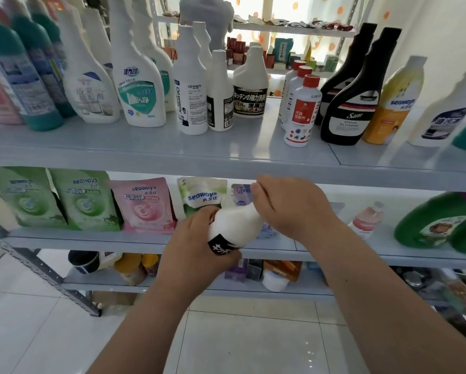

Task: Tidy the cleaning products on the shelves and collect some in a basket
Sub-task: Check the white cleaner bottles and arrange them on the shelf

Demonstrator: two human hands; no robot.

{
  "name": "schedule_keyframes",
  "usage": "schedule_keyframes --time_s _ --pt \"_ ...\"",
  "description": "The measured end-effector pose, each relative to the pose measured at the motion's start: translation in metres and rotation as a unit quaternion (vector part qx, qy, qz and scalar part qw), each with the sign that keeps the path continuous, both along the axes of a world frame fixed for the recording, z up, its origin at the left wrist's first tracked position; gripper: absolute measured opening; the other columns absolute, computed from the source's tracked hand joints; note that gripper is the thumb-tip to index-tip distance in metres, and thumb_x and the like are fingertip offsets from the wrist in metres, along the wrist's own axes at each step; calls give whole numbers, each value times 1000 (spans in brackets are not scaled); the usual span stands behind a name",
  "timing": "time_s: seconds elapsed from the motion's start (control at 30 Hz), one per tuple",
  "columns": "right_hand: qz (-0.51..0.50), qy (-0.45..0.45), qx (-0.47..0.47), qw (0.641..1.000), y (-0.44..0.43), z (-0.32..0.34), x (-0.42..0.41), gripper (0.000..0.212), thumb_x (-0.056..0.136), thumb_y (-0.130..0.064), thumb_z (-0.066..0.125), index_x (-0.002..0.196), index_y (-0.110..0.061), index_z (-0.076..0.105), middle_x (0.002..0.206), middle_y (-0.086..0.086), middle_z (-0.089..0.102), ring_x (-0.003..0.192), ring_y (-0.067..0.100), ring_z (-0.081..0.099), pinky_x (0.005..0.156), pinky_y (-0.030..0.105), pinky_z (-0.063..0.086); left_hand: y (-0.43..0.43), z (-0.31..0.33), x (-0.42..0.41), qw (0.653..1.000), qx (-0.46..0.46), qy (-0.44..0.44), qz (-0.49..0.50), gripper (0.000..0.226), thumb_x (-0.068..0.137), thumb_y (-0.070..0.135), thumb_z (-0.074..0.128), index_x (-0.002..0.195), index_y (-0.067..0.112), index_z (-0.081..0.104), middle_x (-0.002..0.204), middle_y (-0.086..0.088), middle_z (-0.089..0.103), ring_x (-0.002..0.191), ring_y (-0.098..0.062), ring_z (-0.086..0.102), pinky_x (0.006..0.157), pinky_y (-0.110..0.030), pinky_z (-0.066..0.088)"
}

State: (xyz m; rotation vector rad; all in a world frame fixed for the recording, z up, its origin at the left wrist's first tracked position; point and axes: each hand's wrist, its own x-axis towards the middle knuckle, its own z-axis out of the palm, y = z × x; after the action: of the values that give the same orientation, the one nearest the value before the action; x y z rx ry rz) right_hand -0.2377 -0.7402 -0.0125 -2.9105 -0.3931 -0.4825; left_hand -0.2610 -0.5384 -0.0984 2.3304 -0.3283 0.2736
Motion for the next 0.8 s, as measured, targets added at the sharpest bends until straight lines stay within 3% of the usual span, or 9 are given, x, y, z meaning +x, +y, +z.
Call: schedule_keyframes --time_s 0.1,0.2,0.3,0.43,0.53,0.6,0.7,0.8 --pt "115 -106 42 987 5 2 -5 42 102 -38 30 74 -15 52 59 -2 49 50 24 44 48 29 26 18 11 4 986 -91 113 -87 82 47 53 92 117 58 50 113 31 63 99 5 64 74 -19 57" --pt "200 -151 151 956 11 -3 -3 40 97 -31 38 67 -10 54 56 0 49 47 21 42 49 28 30 28 12 5 957 -168 186 -148 82 46 44 95 119 55 57 116 22 70 103 -3 69 84 -34 62" --pt "185 -81 332 921 25 -13 -1 29 95 -40 43 72 -24 51 67 -8 50 61 5 47 57 24 36 27 7 7 942 -224 195 -155 87 50 39 96 129 42 59 122 10 72 112 -12 69 96 -48 58" --pt "111 64 545 828 51 -36 -4 33 96 -60 45 95 -34 66 95 -20 63 89 1 58 76 16 44 31 0 9 918 -320 205 -114 93 51 43 95 132 38 49 123 10 70 115 -16 69 95 -47 59" --pt "120 168 632 747 63 -58 -11 42 99 -61 45 128 -40 67 131 -4 69 124 16 63 100 34 52 41 -2 10 866 -436 220 -109 83 60 50 95 128 37 50 125 2 70 119 -26 68 90 -45 60" --pt "142 204 661 708 73 -64 -18 44 101 -61 51 142 -44 59 143 -1 64 134 21 59 103 38 54 49 -1 13 815 -514 240 -119 68 66 47 93 124 35 60 125 -6 71 118 -32 68 87 -47 60" --pt "131 193 684 691 88 -59 -25 48 91 -63 64 138 -51 60 144 -7 63 133 14 59 98 27 54 62 3 18 770 -570 252 -138 60 66 46 94 120 33 73 124 -7 73 114 -26 71 83 -38 60" --pt "132 181 678 700 97 -48 -26 46 91 -65 63 136 -55 59 141 -10 64 131 11 60 97 25 54 69 5 20 776 -563 247 -139 61 67 51 92 122 37 72 128 -5 72 117 -23 70 84 -34 60"
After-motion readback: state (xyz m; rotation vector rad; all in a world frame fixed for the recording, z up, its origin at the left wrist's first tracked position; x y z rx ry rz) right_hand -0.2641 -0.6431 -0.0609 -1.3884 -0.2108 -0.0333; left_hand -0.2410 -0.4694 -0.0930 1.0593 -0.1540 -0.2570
